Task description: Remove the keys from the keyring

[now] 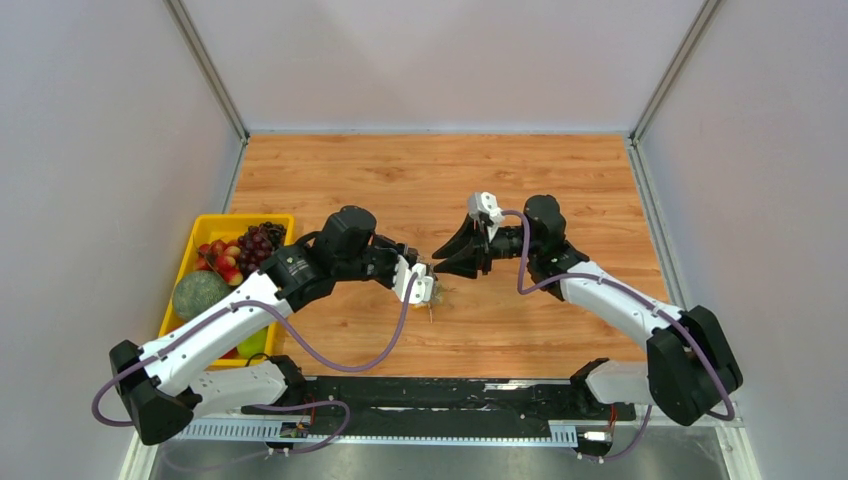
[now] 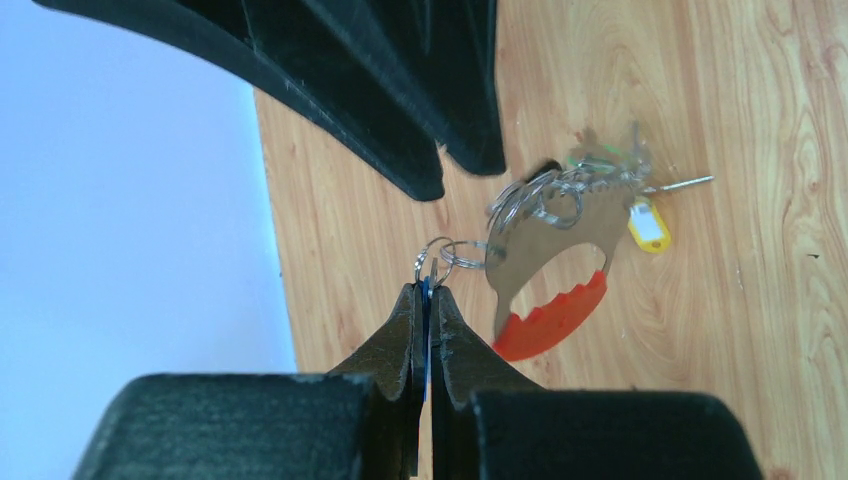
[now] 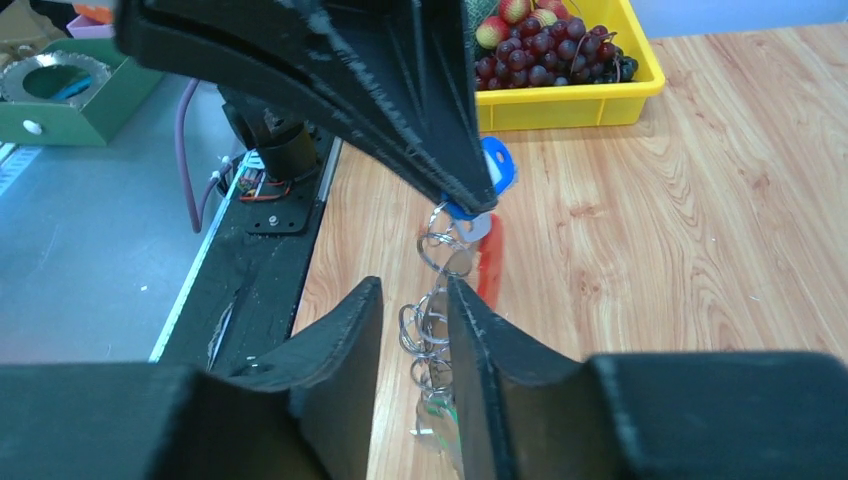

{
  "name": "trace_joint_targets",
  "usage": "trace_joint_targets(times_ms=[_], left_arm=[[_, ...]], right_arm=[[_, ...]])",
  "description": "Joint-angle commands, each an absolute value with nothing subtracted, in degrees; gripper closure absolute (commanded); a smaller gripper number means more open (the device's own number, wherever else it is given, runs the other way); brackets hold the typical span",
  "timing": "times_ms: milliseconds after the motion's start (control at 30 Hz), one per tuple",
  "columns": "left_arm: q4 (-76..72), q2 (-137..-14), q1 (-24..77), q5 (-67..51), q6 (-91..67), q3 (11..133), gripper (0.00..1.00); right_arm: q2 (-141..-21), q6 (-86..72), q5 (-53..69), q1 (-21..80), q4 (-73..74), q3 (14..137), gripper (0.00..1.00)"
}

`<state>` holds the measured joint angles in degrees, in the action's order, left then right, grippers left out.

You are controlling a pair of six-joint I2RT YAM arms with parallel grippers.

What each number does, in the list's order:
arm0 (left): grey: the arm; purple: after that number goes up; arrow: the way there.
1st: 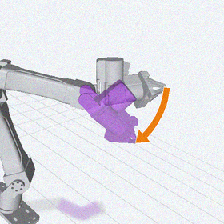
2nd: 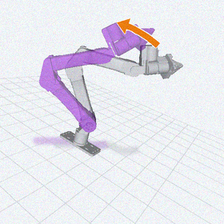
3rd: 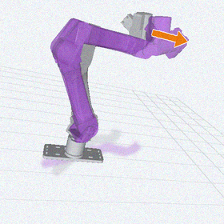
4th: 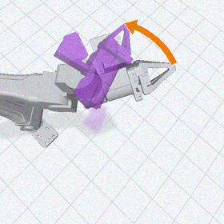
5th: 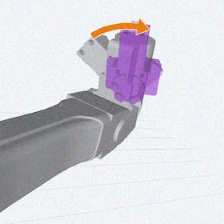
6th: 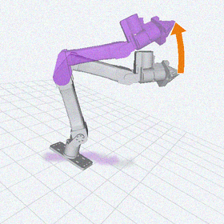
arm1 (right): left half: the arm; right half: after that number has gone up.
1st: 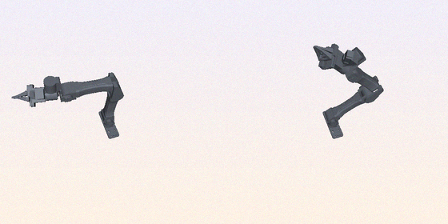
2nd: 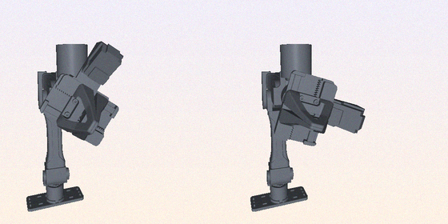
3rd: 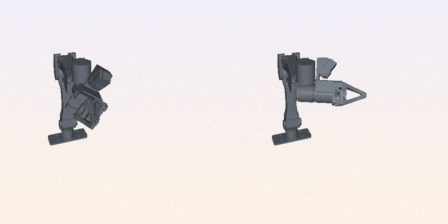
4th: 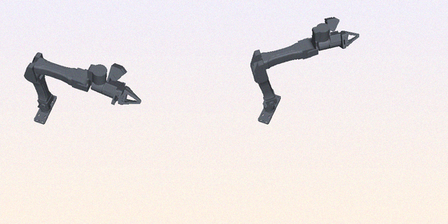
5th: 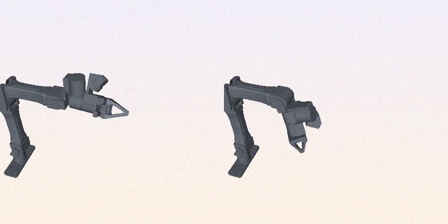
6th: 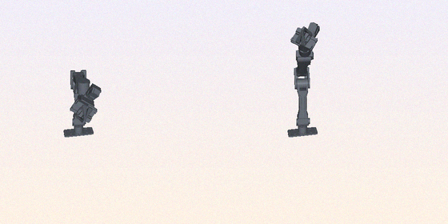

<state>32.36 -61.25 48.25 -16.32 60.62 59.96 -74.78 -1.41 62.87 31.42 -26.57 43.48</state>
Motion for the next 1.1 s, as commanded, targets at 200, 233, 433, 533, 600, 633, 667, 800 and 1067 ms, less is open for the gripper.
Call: trace_joint_targets(times_ms=[200, 233, 433, 533, 600, 633, 667, 800, 1067], left_arm=[[30.6, -58.1, 48.1, -19.5, 62.1, 60.0, 1.00], [30.6, -58.0, 48.0, -19.8, 62.3, 59.9, 1.00], [31.4, -57.6, 48.1, -22.1, 62.7, 60.1, 1.00], [31.6, -57.5, 48.1, -22.6, 62.8, 60.2, 1.00], [31.7, -57.6, 48.1, -22.6, 62.8, 60.2, 1.00], [31.7, -57.6, 48.1, -22.7, 62.9, 60.2, 1.00], [31.7, -57.6, 48.1, -22.7, 62.9, 60.3, 1.00], [31.7, -57.5, 48.1, -22.8, 62.9, 60.3, 1.00], [31.6, -57.3, 48.0, -22.6, 62.9, 60.3, 1.00]], right_arm=[[-71.7, 7.8, 64.3, 33.9, -20.8, 44.6, 0.60], [-72.1, 8.2, 64.1, 34.1, -20.2, 45.3, 0.60], [-73.5, 8.7, 63.1, 34.6, -19.9, 47.6, 0.61], [-74.1, 8.5, 62.6, 34.9, -19.9, 48.5, 0.62], [-74.1, 8.4, 62.4, 35.0, -19.8, 48.9, 0.62], [-74.2, 8.4, 62.4, 35.0, -19.8, 49.0, 0.63], [-74.2, 8.4, 62.5, 35.0, -19.8, 49.1, 0.64], [-74.9, 8.4, 62.5, 35.7, -19.6, 49.5, 0.66], [-75.8, 8.9, 62.9, 36.0, -18.3, 50.2, 0.96]])
